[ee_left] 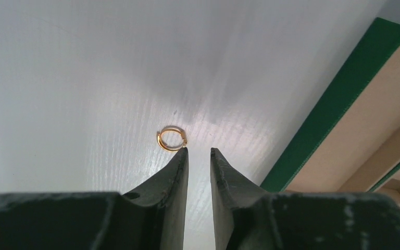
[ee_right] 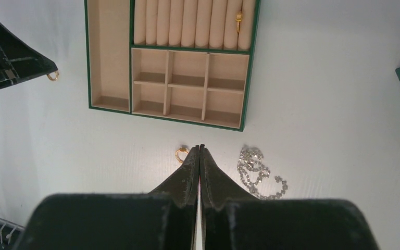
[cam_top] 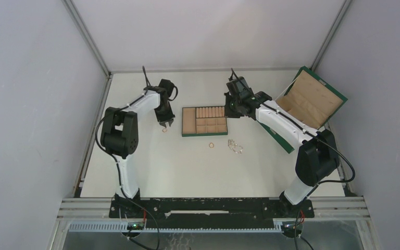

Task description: Organize the mixed jewelry

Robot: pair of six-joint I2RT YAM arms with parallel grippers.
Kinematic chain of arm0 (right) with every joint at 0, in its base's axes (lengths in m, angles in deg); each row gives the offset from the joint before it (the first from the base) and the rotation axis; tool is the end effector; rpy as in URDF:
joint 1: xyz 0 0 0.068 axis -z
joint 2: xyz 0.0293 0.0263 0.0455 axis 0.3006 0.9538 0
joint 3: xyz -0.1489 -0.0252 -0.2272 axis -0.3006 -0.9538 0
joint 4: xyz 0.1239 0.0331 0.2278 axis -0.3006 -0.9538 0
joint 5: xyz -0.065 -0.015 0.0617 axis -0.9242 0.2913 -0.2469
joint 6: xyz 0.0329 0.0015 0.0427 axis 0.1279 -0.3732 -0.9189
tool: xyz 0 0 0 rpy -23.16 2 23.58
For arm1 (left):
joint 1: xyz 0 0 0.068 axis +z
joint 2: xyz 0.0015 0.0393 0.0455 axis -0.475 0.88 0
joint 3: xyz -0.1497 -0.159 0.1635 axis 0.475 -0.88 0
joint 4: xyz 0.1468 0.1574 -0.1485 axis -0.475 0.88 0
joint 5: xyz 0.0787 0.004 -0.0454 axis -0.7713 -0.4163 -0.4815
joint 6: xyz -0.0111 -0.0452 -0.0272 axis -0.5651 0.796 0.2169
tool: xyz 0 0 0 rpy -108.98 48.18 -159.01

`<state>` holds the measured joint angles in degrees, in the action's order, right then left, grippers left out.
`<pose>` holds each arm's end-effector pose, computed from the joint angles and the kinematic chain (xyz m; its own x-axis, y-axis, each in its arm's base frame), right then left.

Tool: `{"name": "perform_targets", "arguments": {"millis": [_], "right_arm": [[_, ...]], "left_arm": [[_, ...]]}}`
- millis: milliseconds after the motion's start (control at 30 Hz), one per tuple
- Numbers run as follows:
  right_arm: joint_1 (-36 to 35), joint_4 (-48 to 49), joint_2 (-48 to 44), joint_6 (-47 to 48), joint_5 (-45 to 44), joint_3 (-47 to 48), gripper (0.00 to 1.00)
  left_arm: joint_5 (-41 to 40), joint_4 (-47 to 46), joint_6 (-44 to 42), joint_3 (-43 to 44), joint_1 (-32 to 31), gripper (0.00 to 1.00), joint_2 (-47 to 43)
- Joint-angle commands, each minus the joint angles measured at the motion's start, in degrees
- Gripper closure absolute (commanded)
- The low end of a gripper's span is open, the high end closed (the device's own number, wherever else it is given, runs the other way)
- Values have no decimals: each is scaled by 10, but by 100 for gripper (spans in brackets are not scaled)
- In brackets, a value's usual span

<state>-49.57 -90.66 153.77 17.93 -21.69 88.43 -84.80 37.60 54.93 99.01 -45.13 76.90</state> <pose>0.3062 0.1897 0.2874 -0.8171 0.0025 -0.5765 -0.1605 0.9595 0.2316 0.3868 -0.1107 0.1853 -0.9083 -0.3135 -0.2769 -0.3252 0.9456 -0.0041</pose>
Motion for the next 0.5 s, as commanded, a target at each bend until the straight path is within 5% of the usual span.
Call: {"name": "perform_targets", "arguments": {"millis": [0,467], "right_arm": [[-4,4,-6,-3,-10,6,95],[-5,11,3,-4,-5,7,95]], "left_arm": [[-17,0,4,6,0,73,7],[-17,-2,12,-14,5,74,17]]}}
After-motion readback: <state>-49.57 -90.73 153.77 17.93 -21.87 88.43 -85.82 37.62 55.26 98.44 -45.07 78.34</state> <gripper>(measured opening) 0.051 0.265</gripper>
